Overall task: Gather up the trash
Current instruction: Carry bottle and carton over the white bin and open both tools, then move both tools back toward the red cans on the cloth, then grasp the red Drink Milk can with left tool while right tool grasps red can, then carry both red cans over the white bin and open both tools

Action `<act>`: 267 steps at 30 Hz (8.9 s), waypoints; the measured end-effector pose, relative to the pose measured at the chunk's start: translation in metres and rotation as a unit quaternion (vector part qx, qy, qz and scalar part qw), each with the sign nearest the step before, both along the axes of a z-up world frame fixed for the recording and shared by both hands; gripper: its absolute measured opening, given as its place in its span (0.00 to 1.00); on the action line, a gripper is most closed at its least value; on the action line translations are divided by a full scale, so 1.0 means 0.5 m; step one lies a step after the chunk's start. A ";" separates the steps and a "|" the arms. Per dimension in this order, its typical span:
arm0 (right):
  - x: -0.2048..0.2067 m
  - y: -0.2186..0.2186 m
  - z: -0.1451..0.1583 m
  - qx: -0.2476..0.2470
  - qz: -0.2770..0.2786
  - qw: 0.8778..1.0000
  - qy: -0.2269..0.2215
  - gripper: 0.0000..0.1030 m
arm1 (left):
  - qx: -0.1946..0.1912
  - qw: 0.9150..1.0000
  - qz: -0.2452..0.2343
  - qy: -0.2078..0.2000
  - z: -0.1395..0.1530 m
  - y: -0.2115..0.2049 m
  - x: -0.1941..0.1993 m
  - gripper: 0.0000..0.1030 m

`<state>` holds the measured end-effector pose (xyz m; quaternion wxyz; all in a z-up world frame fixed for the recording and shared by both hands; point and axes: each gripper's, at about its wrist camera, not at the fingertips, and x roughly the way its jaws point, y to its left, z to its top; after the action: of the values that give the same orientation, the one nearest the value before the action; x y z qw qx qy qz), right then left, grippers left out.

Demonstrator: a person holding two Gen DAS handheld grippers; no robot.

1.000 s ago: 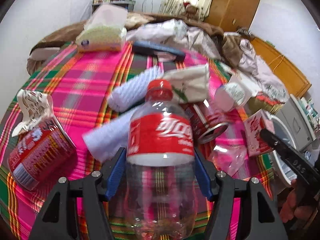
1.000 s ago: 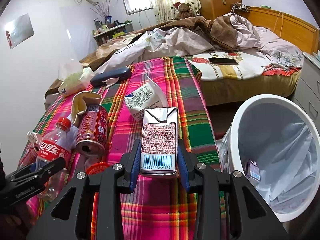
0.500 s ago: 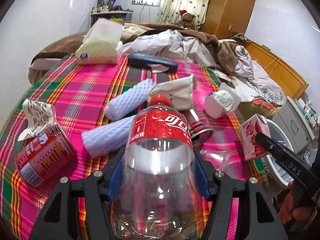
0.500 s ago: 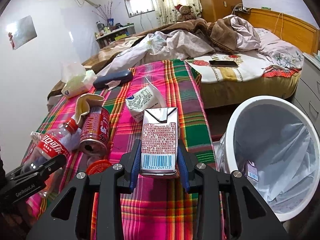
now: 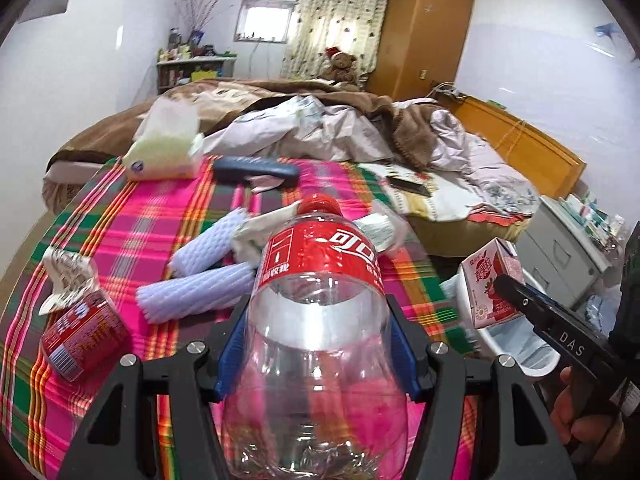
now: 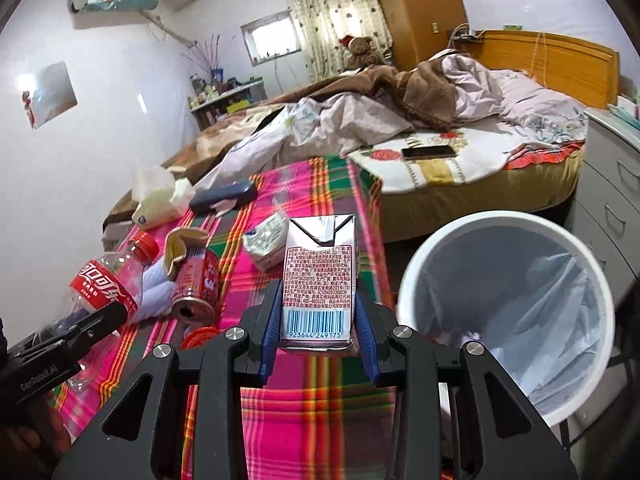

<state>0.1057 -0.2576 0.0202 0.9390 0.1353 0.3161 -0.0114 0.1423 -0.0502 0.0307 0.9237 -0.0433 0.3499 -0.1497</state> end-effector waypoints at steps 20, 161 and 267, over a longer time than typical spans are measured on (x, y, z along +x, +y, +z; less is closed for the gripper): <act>-0.069 -0.208 -0.014 -0.013 -0.109 0.994 0.020 0.34 | -0.007 0.987 -0.161 0.009 0.006 -0.318 0.000 0.62; 0.192 0.268 -0.075 -0.105 0.160 0.975 0.114 0.52 | 0.016 0.991 0.063 0.118 -0.157 0.303 0.110 0.56; -0.039 -0.275 -0.042 -0.027 -0.112 0.990 0.086 0.51 | 0.027 0.969 -0.238 0.057 -0.041 -0.438 0.015 0.54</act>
<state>0.0861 -0.3951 -0.0007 0.9043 0.1432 0.3783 -0.1362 0.1497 -0.2692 0.0101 0.8408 0.0571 0.4065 -0.3528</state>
